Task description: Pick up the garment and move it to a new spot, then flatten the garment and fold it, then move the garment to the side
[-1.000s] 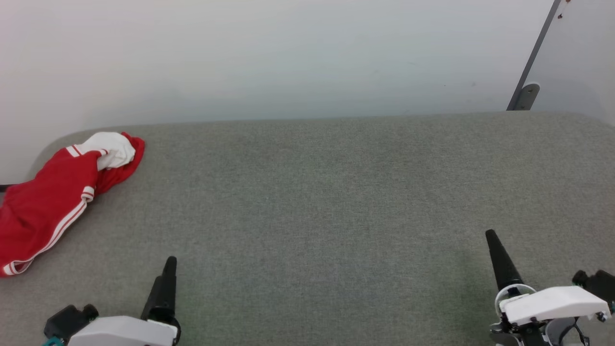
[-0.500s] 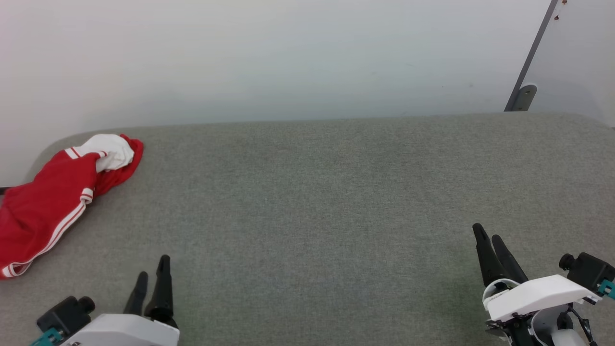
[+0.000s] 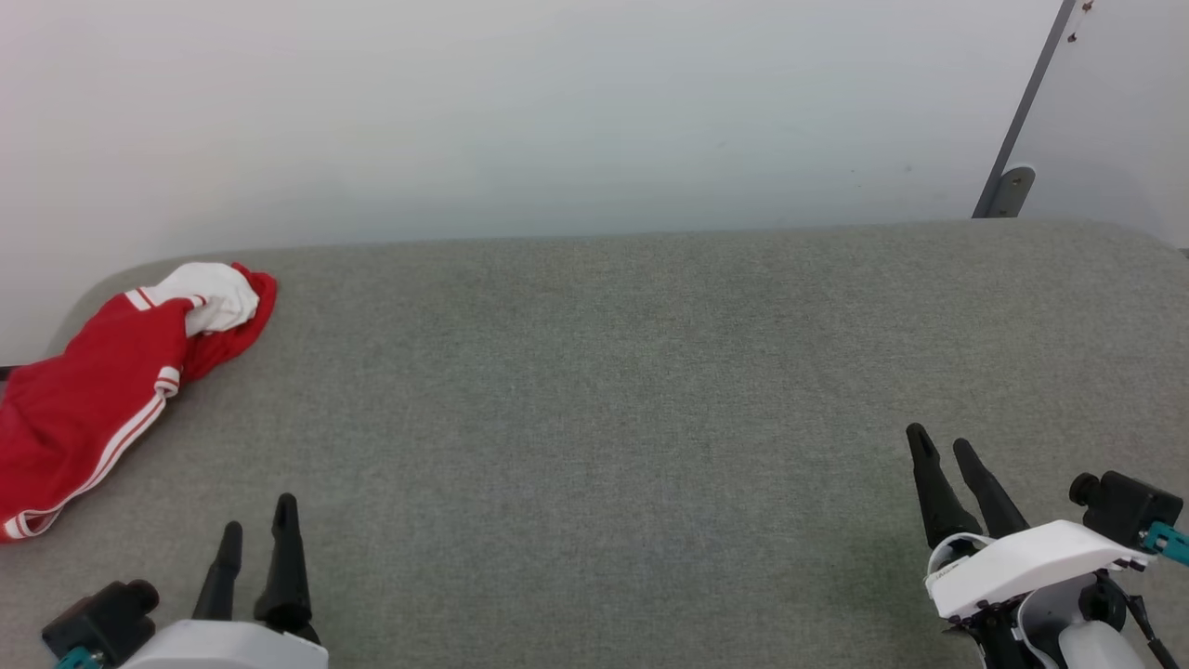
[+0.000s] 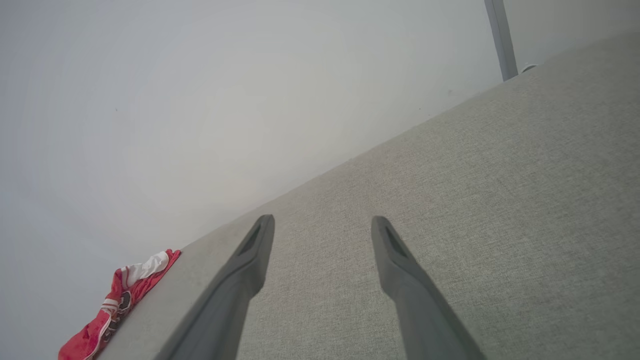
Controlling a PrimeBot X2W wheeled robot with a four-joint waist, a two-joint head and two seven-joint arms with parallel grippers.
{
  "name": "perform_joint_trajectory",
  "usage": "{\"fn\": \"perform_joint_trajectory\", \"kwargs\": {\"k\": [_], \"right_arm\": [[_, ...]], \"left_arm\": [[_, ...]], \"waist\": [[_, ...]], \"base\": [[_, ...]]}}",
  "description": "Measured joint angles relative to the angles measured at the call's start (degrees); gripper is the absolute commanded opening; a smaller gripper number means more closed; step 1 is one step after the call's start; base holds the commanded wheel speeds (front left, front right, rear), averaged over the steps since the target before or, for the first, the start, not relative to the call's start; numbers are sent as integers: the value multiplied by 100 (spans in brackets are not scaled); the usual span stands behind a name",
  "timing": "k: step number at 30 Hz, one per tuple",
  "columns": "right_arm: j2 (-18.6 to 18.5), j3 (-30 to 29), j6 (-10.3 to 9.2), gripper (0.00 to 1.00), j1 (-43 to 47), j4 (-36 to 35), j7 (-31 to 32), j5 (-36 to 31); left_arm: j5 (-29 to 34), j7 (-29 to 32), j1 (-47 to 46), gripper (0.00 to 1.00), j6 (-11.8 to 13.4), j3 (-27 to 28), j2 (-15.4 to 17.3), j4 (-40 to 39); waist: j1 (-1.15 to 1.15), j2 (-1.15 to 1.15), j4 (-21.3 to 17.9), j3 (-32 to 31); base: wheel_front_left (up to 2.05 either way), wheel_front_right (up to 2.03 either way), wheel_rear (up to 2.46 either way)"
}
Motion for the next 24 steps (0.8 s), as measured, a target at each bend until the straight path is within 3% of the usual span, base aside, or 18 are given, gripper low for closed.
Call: {"fn": "perform_joint_trajectory", "kwargs": {"k": [24], "right_arm": [[-137, 121, 0, 100, -94, -16, -200, -1239]], "left_arm": [[1397, -330, 193, 100, -399, 216, -4, -303]], "waist": [[0, 0, -11, -41]], "base": [[0, 0, 0]]}}
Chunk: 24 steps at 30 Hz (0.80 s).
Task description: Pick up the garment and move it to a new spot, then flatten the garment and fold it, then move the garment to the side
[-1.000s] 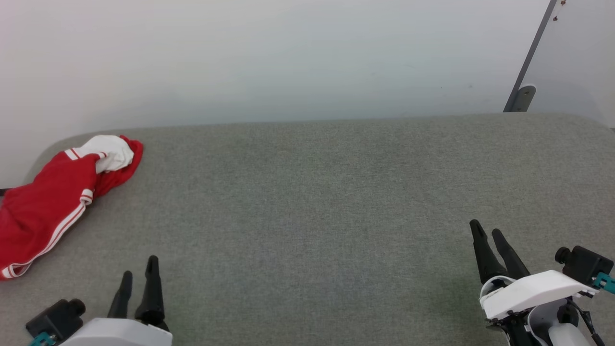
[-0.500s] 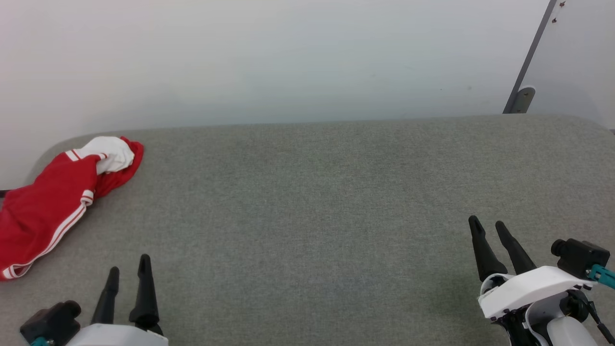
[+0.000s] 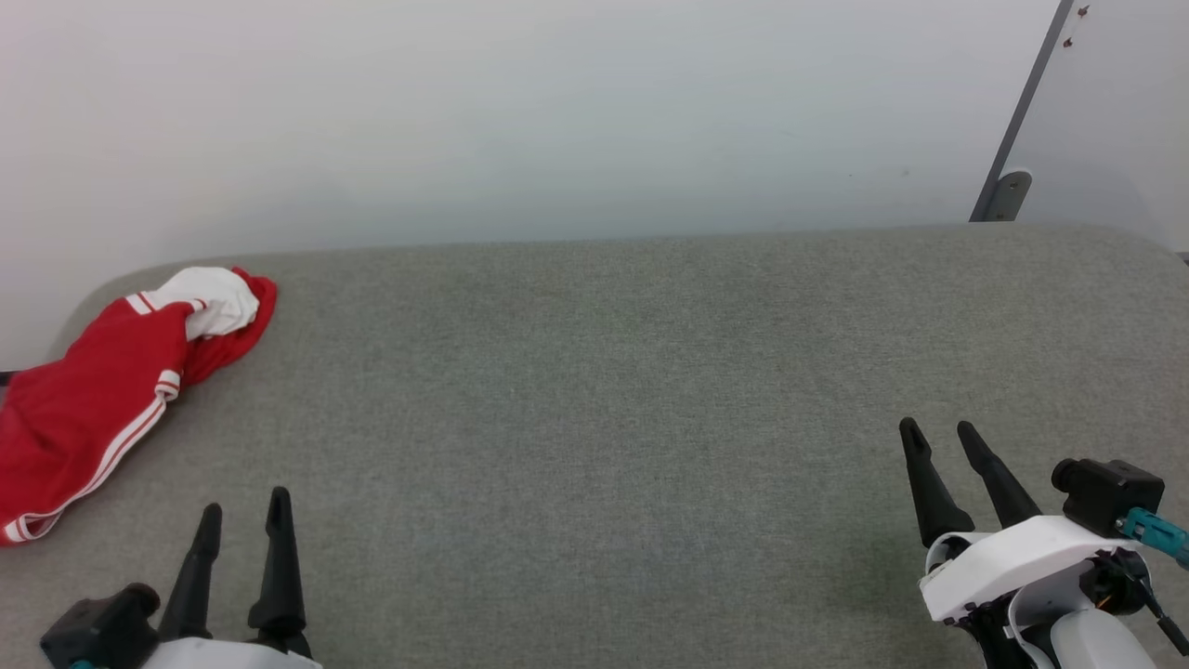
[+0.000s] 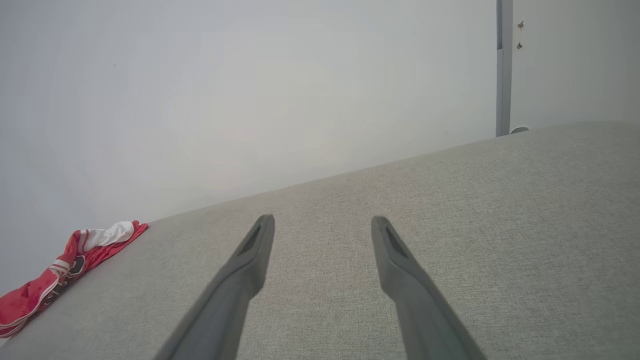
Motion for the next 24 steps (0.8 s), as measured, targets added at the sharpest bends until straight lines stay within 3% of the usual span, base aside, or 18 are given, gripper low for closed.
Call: {"fn": "perform_joint_trajectory", "kwargs": {"k": [24], "right_arm": [[-120, 13, 0, 100, -15, -27, -151, -1010]], "left_arm": [[965, -270, 192, 100, -330, 57, 89, -107]], "waist": [[0, 0, -49, -103]], "base": [[0, 0, 0]]}}
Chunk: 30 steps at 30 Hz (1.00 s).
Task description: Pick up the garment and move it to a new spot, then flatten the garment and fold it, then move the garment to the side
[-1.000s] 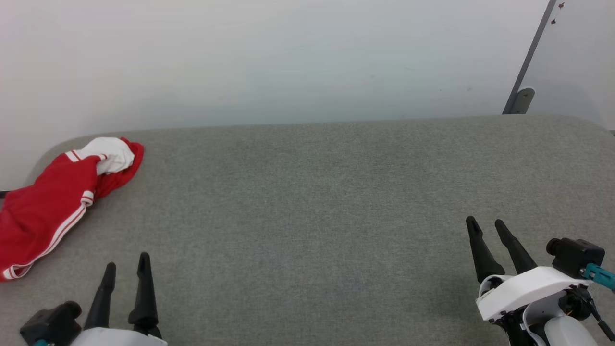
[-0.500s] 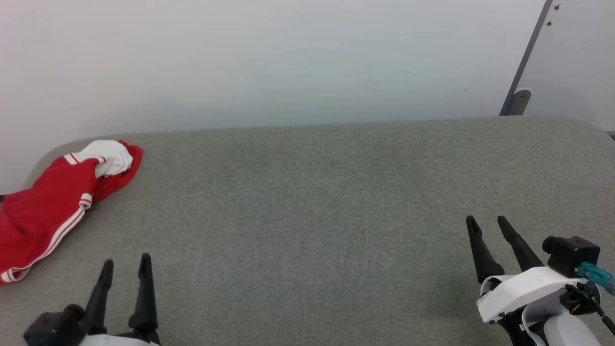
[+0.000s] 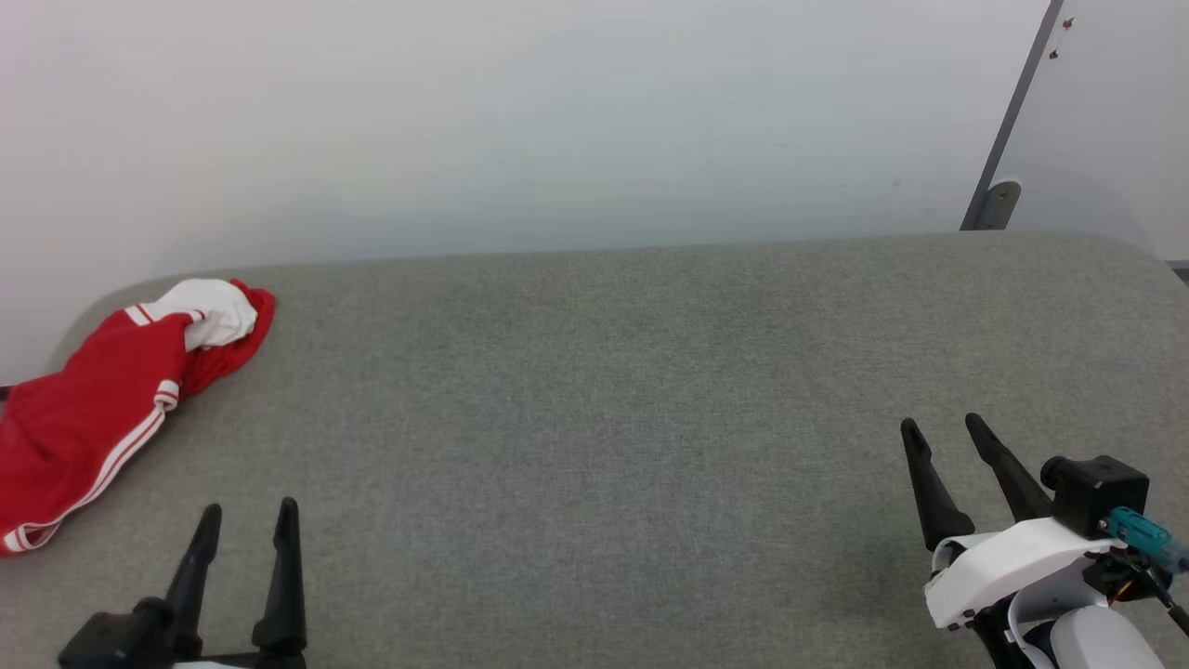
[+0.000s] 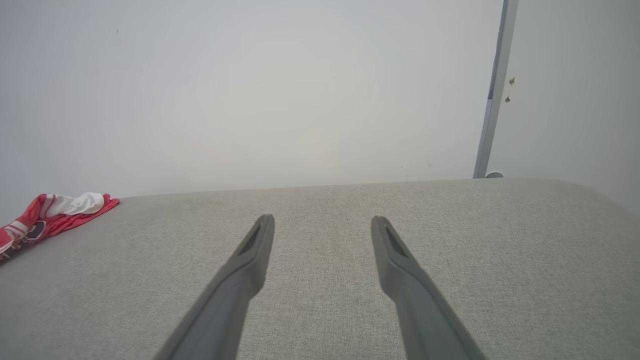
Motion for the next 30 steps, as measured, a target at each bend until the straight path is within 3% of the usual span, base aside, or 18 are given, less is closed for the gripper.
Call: {"fn": "perform_joint_trajectory", "kwargs": {"k": [11, 30], "right_arm": [[-26, 22, 0, 100, -14, -4, -60, -393], [-12, 0, 0, 100, -8, -24, -75, -425]], "left_arm": [[323, -123, 53, 100, -19, -37, 68, -52], [162, -37, 30, 100, 77, 9, 75, 38]], "waist": [[0, 0, -6, -51], [0, 0, 179, -67]], "base": [[0, 0, 0], [0, 0, 0]]}}
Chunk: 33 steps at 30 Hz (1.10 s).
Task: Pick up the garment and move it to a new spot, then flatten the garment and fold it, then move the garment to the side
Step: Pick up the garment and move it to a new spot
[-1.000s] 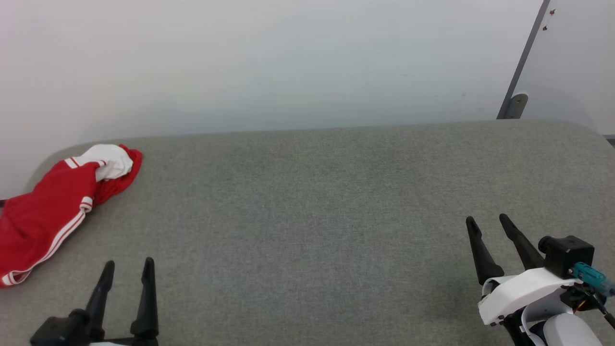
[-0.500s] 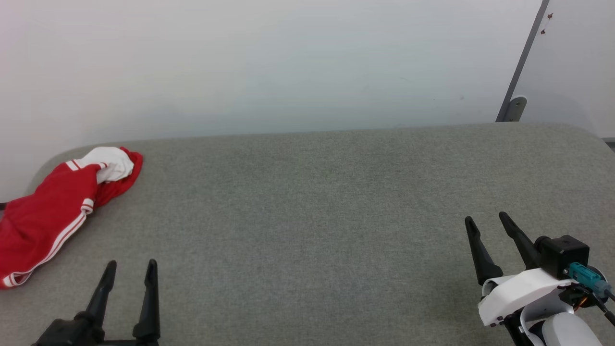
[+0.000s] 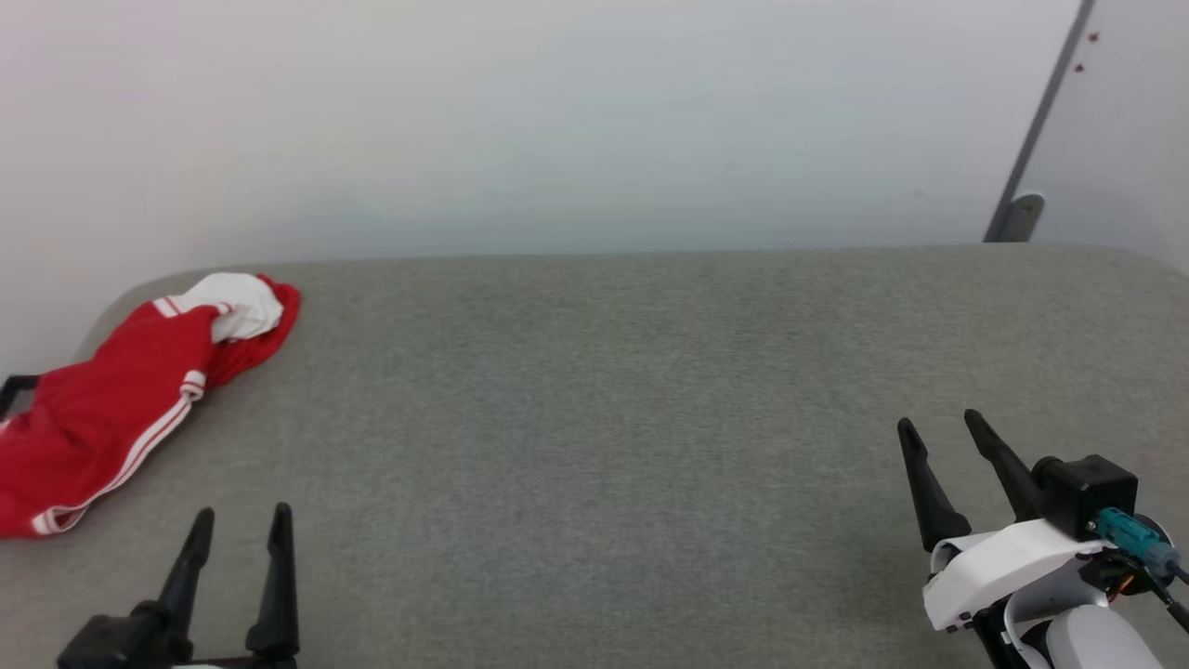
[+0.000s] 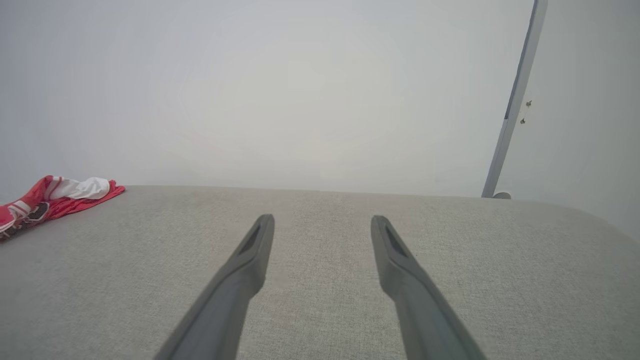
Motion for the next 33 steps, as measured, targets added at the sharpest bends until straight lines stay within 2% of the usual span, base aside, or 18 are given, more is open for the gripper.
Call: {"fn": "perform_joint_trajectory", "kwargs": {"k": [3, 8, 20, 28, 33], "right_arm": [[36, 56, 0, 100, 3, 22, 26, 1], [111, 233, 0, 100, -17, 88, 48, 29], [163, 706, 0, 100, -192, 315, 40, 138], [212, 953, 0, 100, -243, 485, -29, 287], [207, 1015, 0, 100, -295, 560, -74, 308]], "left_arm": [[-60, 43, -2, 100, 29, 82, 27, 10], [-211, 116, 21, 100, 221, 344, 53, 8], [-350, 344, 236, 100, 612, 823, 259, -104], [-460, 497, 354, 100, 668, 883, 277, -234], [-608, 577, 379, 100, 628, 904, 286, -287]], "waist": [[0, 0, 128, -19], [0, 0, 409, -67], [0, 0, 1306, -246], [0, 0, 1910, -378], [0, 0, 2154, -424]], "base": [[0, 0, 0], [0, 0, 0], [0, 0, 0], [0, 0, 0], [0, 0, 0]]}}
